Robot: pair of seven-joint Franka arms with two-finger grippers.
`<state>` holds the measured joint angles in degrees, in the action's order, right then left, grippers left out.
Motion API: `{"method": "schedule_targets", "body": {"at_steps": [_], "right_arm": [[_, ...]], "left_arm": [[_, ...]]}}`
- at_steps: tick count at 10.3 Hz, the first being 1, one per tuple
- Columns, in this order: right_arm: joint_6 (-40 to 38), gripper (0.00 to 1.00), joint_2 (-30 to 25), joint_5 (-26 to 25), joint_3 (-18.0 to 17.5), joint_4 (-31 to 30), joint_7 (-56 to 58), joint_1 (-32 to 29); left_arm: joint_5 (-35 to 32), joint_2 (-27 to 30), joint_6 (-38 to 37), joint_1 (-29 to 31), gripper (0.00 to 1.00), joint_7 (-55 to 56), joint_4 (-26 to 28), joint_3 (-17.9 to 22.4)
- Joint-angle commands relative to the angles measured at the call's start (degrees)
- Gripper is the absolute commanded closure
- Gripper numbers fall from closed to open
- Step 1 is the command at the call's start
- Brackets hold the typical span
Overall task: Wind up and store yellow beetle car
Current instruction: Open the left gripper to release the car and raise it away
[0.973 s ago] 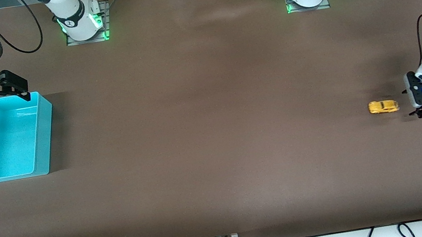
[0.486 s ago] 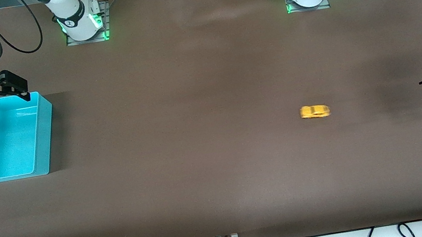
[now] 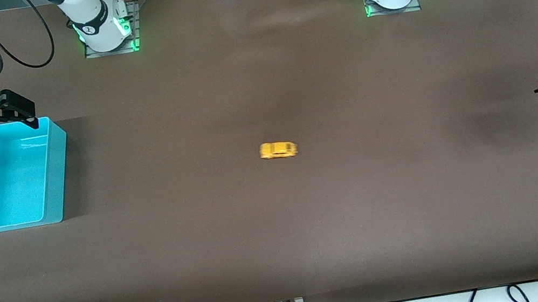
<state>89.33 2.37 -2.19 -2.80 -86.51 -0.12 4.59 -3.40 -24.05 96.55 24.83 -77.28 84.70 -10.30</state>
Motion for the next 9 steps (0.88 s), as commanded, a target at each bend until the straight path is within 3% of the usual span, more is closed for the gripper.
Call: {"method": "schedule_targets", "body": {"at_steps": [1, 5, 7, 8, 9], "right_arm": [[0.2, 0.00, -0.3, 0.0, 0.0, 0.0, -0.8, 0.0], [0.0, 0.00, -0.5, 0.0, 1.2, 0.3, 0.5, -0.4], [-0.4, 0.00, -0.6, -0.1, 1.1, 1.2, 0.5, -0.4], [-0.6, 0.00, -0.7, -0.1, 1.5, 1.2, 0.3, -0.4], [-0.6, 0.00, -0.7, 0.2, 1.4, 1.2, 0.2, -0.4]], "left_arm": [[-0.1, 3.1, -4.5, -0.2, 0.00, 8.5, -3.2, -2.3], [0.1, 5.3, -16.2, -0.2, 0.00, 30.7, -7.7, -8.0], [2.7, 5.6, -18.3, -0.2, 0.00, 39.8, -8.1, -11.5], [2.7, 8.1, -18.3, -4.0, 0.00, 44.8, -7.0, -10.8], [2.2, 9.6, -18.3, -9.7, 0.00, 50.6, -6.5, -7.1]]}}
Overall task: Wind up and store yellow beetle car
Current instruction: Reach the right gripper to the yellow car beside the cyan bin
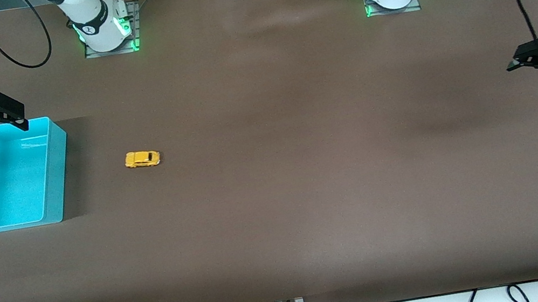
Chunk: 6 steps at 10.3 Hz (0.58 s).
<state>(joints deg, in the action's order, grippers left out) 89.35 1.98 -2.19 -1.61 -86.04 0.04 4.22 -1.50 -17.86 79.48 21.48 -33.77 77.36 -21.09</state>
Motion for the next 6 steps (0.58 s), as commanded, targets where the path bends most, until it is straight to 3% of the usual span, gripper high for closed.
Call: {"method": "schedule_targets", "body": {"at_steps": [1, 2, 3, 5, 6], "right_arm": [[-0.6, 0.00, -0.2, 0.1, -0.3, 0.7, -0.4, 0.2], [-0.7, 0.00, 0.3, 0.0, -0.5, 0.7, -0.2, 0.6], [-1.2, 0.00, 1.0, 0.1, -0.6, 0.4, -0.2, 0.6], [-3.4, 0.00, 1.8, 0.1, -0.6, -0.1, -0.8, 1.7], [-3.0, 0.00, 3.6, -0.1, -0.6, 0.0, -0.7, 2.5]], "left_arm": [[0.9, 5.7, -1.2, -13.1, 0.00, 11.1, 3.0, 9.3], [0.9, 8.0, -0.8, -19.7, 0.00, 14.8, 5.2, 14.7], [0.9, 11.0, 1.2, -23.5, 0.00, 17.9, 9.1, 17.5], [2.3, 21.3, 15.6, -24.7, 0.00, 25.8, 24.4, 18.5], [2.3, 24.8, 16.2, -25.9, 0.00, 28.6, 25.9, 19.7]]}}
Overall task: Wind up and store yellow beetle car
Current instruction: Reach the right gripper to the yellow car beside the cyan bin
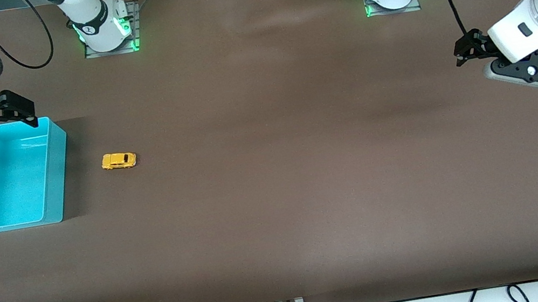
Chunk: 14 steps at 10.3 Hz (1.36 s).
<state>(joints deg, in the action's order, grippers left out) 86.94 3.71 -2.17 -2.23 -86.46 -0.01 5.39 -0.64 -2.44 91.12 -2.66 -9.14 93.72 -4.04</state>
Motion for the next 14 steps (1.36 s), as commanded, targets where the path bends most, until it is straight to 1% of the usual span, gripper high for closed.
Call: {"method": "schedule_targets", "body": {"at_steps": [1, 2, 3, 4, 5, 6, 7, 8, 9, 10, 12, 13, 14], "right_arm": [[-0.5, 0.00, 3.7, 0.1, 0.1, 0.5, -0.7, 1.4], [-0.3, 0.00, 5.7, 0.1, 0.1, 0.6, -0.5, 1.4], [1.5, 0.00, 7.8, 0.6, 0.3, 0.4, 0.4, 2.0], [5.3, 0.00, 8.2, 1.2, 0.1, -2.4, 1.6, 3.1], [12.0, 0.00, 6.9, 1.4, -0.6, -10.1, 4.4, 2.8], [19.8, 0.00, 4.1, 1.5, -1.1, -18.4, 7.8, 2.9], [26.9, 0.00, 0.7, 1.5, -1.3, -26.6, 8.0, 2.8], [31.7, 0.00, -1.6, 1.5, -1.5, -32.8, 8.2, 2.8], [33.7, 0.00, -3.2, 1.5, -1.5, -37.1, 8.8, 2.7], [33.7, 0.00, -4.3, 1.5, -1.5, -40.2, 12.8, 2.7], [35.5, 0.00, -3.1, 1.5, -1.5, -44.0, 29.2, 1.6], [39.4, 0.00, -2.4, 1.5, -1.5, -46.2, 41.9, -0.8], [42.2, 0.00, 0.2, 1.5, -1.5, -46.7, 53.7, -3.3]], "left_arm": [[0.6, 10.8, 4.7, -2.1, 0.00, 4.1, 8.7, 2.7], [1.3, 10.4, 4.6, -1.3, 0.00, 4.1, 7.6, 2.7], [2.5, 10.6, 3.5, -0.5, 0.00, 4.2, 7.2, 2.7], [5.1, 10.5, 1.7, -0.4, 0.00, 5.6, 6.0, 2.5], [5.2, 10.1, 0.9, -0.4, 0.00, 7.4, 5.6, 2.6], [5.0, 10.1, 0.9, -0.4, 0.00, 7.6, 5.6, 2.5], [4.9, 10.0, 0.8, -0.4, 0.00, 7.6, 5.6, 2.6], [4.7, 10.0, 0.8, -0.4, 0.00, 7.5, 5.5, 2.7], [4.6, 9.6, 0.8, -0.4, 0.00, 7.5, 5.4, 2.6], [4.5, 8.8, 0.2, -0.5, 0.00, 7.6, 3.8, 2.6], [2.2, 6.2, -1.9, -1.1, 0.00, 8.2, 0.1, 2.0], [2.1, 6.2, -2.3, -1.1, 0.00, 8.2, 0.0, 2.0], [2.1, 6.1, -2.3, -1.0, 0.00, 8.2, 0.0, 2.0]]}}
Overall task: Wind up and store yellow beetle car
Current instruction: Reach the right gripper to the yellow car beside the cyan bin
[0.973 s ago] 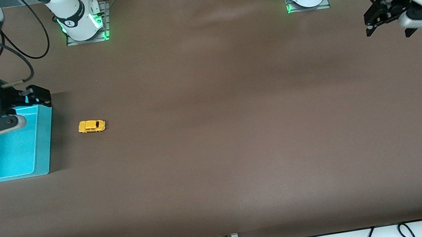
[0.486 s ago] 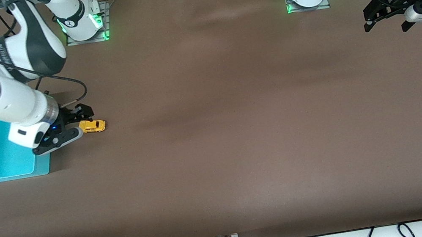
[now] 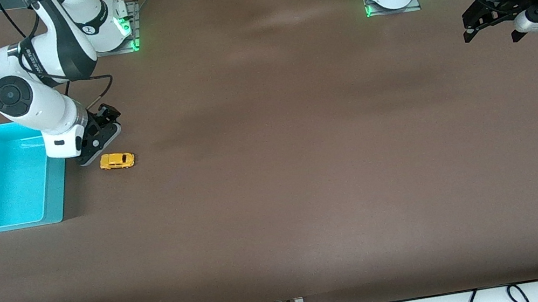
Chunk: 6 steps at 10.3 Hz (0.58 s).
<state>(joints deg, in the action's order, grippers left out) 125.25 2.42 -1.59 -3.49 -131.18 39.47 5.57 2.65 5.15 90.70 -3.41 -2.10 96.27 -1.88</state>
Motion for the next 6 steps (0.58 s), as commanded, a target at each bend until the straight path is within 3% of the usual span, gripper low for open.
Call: {"method": "schedule_targets", "body": {"at_steps": [1, 3, 6], "right_arm": [[6.7, 0.00, 4.9, 0.8, -0.3, -1.9, 22.0, -5.6], [16.0, 0.00, 11.0, 0.9, -0.4, -1.9, 30.6, -6.8], [23.1, 0.00, 15.8, 0.9, -3.5, -1.9, 30.6, -6.9]], "left_arm": [[-1.2, -1.5, -1.9, -0.3, 0.00, 1.1, -2.6, -0.1], [-1.2, -1.4, -2.0, -0.1, 0.00, 1.1, -2.6, 0.0], [-1.2, -1.4, -2.0, -0.1, 0.00, 1.1, -2.6, 0.0]]}}
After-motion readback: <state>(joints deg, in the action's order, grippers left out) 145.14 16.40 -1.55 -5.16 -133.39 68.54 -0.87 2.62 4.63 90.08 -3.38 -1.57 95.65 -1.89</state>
